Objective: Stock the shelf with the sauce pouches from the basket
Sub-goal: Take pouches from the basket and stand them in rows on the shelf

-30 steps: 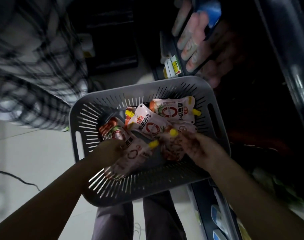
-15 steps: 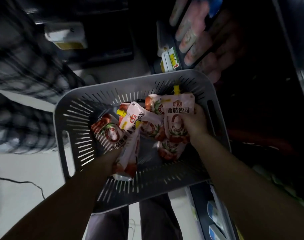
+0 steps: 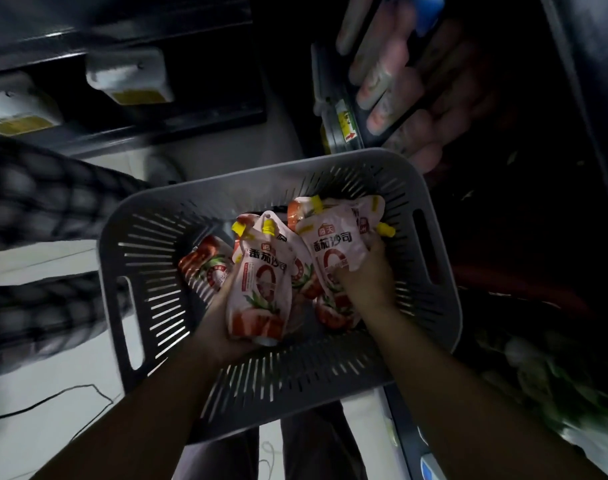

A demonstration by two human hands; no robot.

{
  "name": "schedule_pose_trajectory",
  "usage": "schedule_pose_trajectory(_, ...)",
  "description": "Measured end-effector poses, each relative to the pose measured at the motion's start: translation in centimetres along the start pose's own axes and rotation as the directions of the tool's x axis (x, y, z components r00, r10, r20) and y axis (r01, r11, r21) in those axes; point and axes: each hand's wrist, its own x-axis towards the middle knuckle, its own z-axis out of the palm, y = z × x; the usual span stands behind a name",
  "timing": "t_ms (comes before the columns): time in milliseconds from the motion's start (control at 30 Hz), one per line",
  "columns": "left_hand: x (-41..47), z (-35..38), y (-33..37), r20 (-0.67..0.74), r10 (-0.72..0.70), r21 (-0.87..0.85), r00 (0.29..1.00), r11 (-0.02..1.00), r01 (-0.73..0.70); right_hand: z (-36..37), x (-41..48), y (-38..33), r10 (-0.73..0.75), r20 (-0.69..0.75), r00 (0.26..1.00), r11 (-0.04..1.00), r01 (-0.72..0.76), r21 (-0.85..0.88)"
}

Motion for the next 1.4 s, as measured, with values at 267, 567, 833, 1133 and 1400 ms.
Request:
schedule_pose_trajectory(267,1.1,-1.2,0.1,-0.153,-0.122,0.095,0.981,0.986,0.138,-1.1,0.7,0.7,0.021,0.202,0.979,1.0,-0.02,-0.008)
schedule_pose_trajectory(567,-0.5,-0.2,1.4,0.078,0.014,0.291,0.997,0.956,-0.036,-3.3,-1.0,0.9,0.026,0.466,0.885,0.913,-0.211,0.349)
schedule_pose_trajectory(833,-4.0,1.1,2.0,0.166,0.009,0.454,0.986,0.887,-0.085,-6.3,-4.4,-1.4,-0.01,0.698,0.716,0.577,-0.566,0.588)
schedule_pose_trajectory(1133,-11.6,6.5,1.9,0.282,0.087,0.516,0.956,0.826,-0.227,-10.2,-9.5,-4.9,-0.153,0.629,0.762,0.393,-0.538,0.746)
schedule_pose_trajectory(1400,-22.0,13.9,2.6,0.444,0.209,0.506,0.871,0.744,-0.436,-17.3,-14.9,-11.8,-0.375,0.524,0.765,0.421,-0.363,0.831)
